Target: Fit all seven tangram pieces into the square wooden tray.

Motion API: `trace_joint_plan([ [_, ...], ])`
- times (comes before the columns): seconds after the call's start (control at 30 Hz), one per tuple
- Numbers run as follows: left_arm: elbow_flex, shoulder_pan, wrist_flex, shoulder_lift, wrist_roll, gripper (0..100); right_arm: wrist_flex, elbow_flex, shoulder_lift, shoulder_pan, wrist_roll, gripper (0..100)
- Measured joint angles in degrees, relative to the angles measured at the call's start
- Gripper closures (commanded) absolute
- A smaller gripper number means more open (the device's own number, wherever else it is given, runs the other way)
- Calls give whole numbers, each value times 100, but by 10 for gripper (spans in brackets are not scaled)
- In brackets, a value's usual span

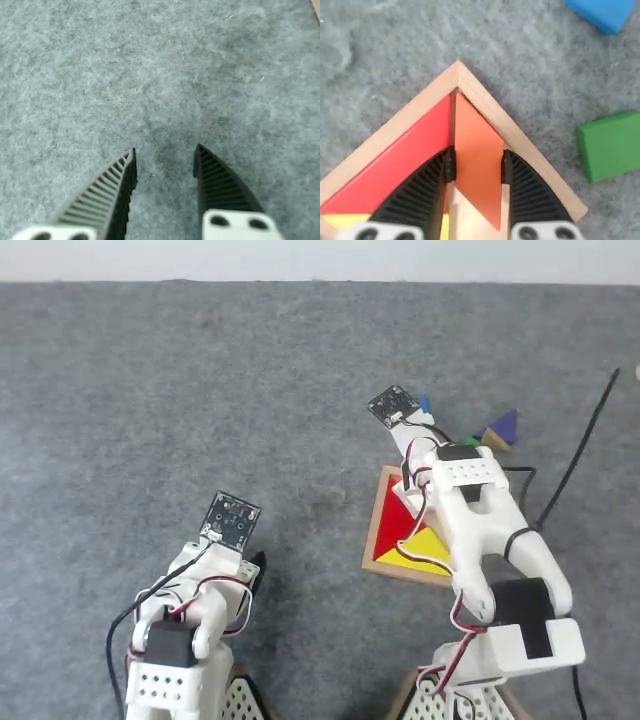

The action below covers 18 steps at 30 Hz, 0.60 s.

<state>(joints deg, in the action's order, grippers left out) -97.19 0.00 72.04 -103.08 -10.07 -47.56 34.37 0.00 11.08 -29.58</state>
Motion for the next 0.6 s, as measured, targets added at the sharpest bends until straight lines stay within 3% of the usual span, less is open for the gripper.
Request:
trace_joint_plan([
  [0.17,0,9,0,0,0,817,-668,9,-1204,-316,-35,951],
  [0.37,0,0,0,0,0,817,-1829,334,-3710,-466,-79,951],
  [0.47,0,0,0,0,0,817,-2119,905,-4853,-1160,-79,950],
  [0.6,0,9,0,0,0,817,-2180,1275,-5064,-2822,255,949],
])
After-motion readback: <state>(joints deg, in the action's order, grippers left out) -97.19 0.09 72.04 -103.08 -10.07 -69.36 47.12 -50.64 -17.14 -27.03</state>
